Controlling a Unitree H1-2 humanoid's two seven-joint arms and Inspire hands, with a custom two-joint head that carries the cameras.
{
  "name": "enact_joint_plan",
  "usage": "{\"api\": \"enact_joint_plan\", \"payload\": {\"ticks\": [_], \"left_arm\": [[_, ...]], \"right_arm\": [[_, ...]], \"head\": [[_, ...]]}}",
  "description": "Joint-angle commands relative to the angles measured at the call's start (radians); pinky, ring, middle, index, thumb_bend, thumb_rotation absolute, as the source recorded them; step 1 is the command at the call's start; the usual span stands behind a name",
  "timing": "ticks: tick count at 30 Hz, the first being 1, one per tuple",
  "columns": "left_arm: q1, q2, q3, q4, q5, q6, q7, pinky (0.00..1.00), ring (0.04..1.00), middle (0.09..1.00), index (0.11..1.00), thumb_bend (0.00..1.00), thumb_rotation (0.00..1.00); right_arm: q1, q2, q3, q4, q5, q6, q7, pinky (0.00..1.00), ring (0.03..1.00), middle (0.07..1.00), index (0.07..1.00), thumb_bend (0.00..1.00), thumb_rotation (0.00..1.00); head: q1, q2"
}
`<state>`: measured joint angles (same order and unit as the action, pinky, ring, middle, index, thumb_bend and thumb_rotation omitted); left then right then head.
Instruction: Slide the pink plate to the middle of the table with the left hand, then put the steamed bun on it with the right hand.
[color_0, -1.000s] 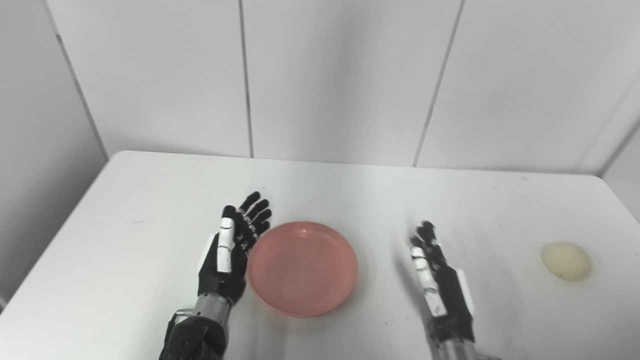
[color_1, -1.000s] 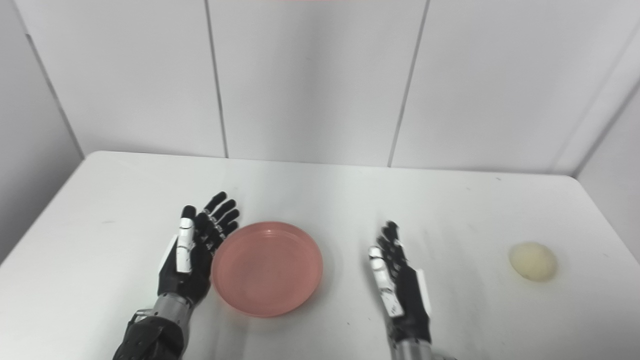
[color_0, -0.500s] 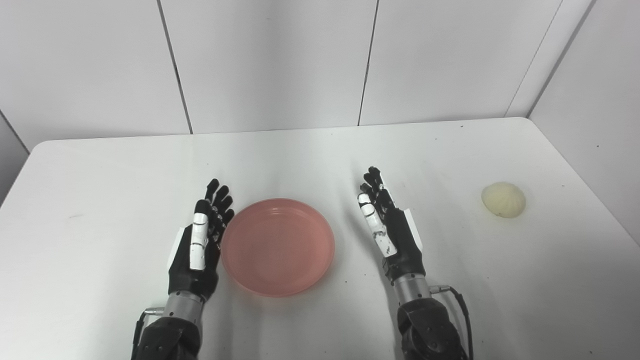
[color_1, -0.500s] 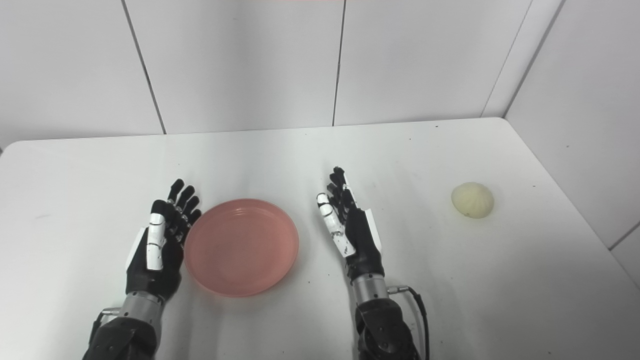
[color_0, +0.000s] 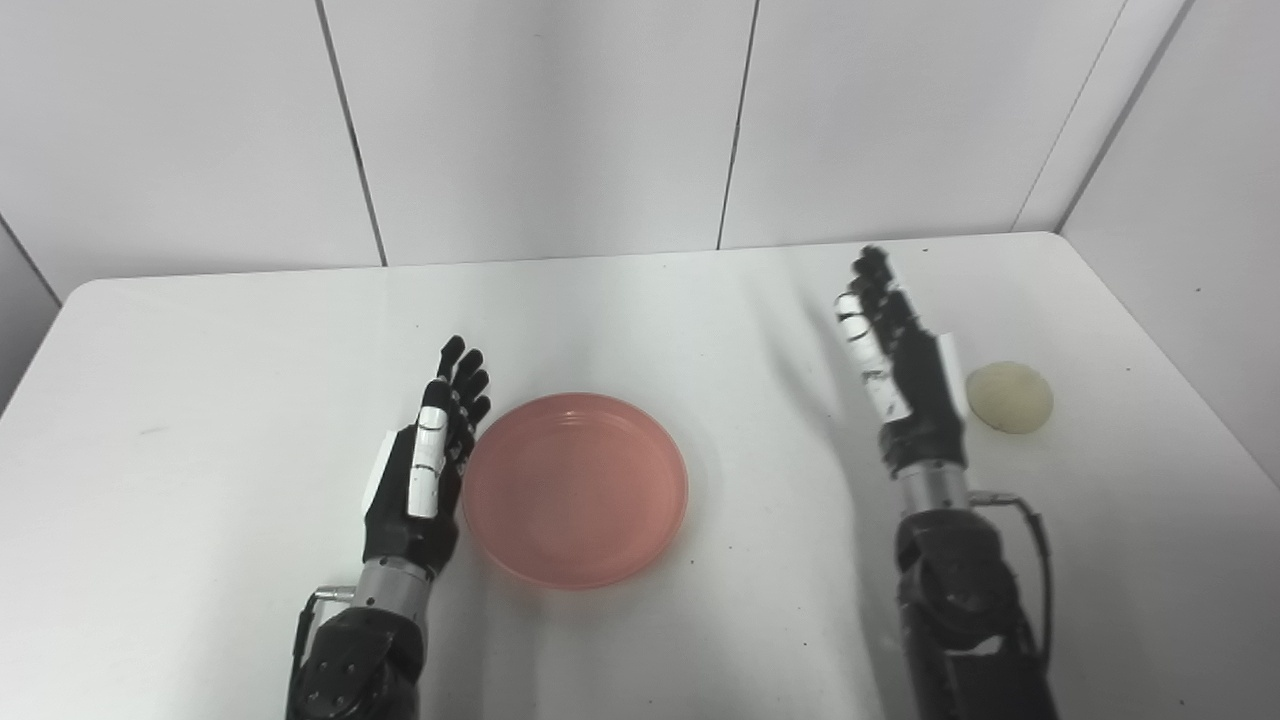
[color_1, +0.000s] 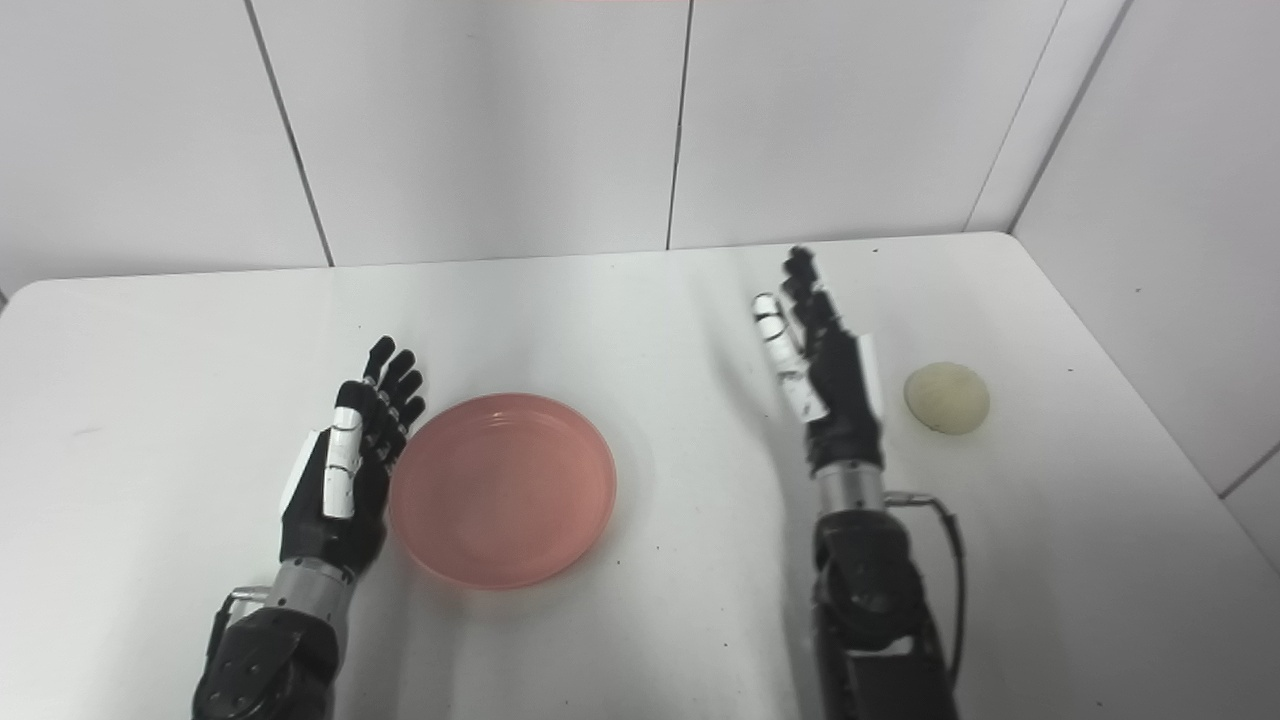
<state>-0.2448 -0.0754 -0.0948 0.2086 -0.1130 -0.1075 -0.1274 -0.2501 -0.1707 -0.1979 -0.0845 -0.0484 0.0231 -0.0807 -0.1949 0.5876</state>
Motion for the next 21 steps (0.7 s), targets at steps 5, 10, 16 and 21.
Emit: {"api": "enact_joint_plan", "payload": {"ticks": [5,10,16,21], "left_arm": [[0.001,-0.018,-0.011,0.05,0.035,-0.05,0.002,1.0,1.0,1.0,1.0,0.62,1.0],[-0.005,-0.009,-0.01,0.06,0.036,-0.059,-0.005,1.0,1.0,1.0,0.999,0.61,1.0],[-0.002,0.017,0.001,0.062,0.011,-0.058,-0.035,1.0,1.0,1.0,1.0,0.61,1.0],[0.001,0.036,0.011,0.054,-0.006,-0.056,-0.053,1.0,1.0,1.0,0.994,0.61,1.0]], "right_arm": [[-0.069,-0.125,-0.056,-0.033,-0.047,0.046,-0.02,0.88,0.89,0.912,0.919,0.53,0.55],[-0.066,-0.23,-0.035,-0.088,-0.166,0.147,0.01,0.82,0.887,0.891,0.9,0.58,0.56],[-0.073,-0.291,0.014,-0.22,-0.271,0.383,0.085,0.82,0.875,0.885,0.89,0.67,0.49],[-0.093,-0.291,0.022,-0.22,-0.352,0.445,0.1,0.77,0.864,0.883,0.874,0.71,0.42]], "head": [[-0.018,-0.021],[-0.063,-0.04],[-0.112,-0.05],[-0.163,-0.055]]}}
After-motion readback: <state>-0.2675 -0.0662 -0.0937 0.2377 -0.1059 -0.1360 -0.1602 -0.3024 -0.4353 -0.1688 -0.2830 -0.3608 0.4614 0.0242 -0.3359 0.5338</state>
